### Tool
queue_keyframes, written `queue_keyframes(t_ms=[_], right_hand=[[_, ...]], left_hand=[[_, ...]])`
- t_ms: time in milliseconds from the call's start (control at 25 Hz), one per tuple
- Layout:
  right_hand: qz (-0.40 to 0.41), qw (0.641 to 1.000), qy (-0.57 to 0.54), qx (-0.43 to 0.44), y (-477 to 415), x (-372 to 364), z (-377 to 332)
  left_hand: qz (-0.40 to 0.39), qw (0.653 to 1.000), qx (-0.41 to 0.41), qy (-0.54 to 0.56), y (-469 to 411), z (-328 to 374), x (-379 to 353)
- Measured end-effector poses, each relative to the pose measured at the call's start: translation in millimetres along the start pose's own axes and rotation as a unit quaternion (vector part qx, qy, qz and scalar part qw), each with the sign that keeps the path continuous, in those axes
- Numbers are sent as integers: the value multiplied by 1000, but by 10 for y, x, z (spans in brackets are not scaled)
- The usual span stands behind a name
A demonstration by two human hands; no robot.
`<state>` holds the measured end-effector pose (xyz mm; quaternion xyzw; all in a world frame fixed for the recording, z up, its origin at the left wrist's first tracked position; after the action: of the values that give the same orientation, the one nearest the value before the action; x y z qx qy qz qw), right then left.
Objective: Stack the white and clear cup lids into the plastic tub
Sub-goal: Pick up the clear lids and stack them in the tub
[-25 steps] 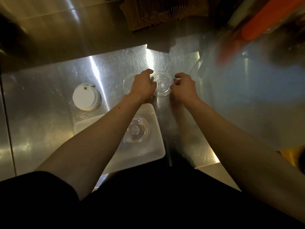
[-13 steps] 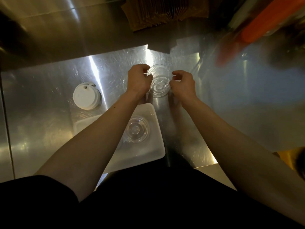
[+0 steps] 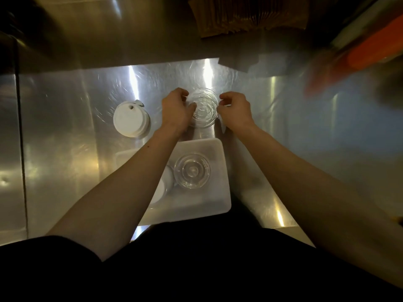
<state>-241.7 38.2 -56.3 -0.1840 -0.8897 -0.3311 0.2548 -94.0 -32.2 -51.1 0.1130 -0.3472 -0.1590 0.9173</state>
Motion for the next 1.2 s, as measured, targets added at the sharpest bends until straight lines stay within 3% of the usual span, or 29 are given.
queue_keyframes(t_ms=[1000,1200], right_hand=[[17,992,109,53,-100,-281,-68],[11,989,139,54,-66,-277,-131]], left_hand=[[-7,999,52,2,-87,-264,11],[-6,995,95,18,-87,-206,-3]])
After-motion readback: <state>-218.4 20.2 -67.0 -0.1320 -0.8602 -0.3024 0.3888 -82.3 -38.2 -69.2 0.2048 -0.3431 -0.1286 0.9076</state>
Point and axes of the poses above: each hand's wrist, its own y-axis away from the middle knuckle, its own x-axis out of the back of the hand, z = x × y, the point moved 2 cm from there along -y, towards the middle knuckle, and after that the axes turned 6 degrees about y, right-handed, at the moved point
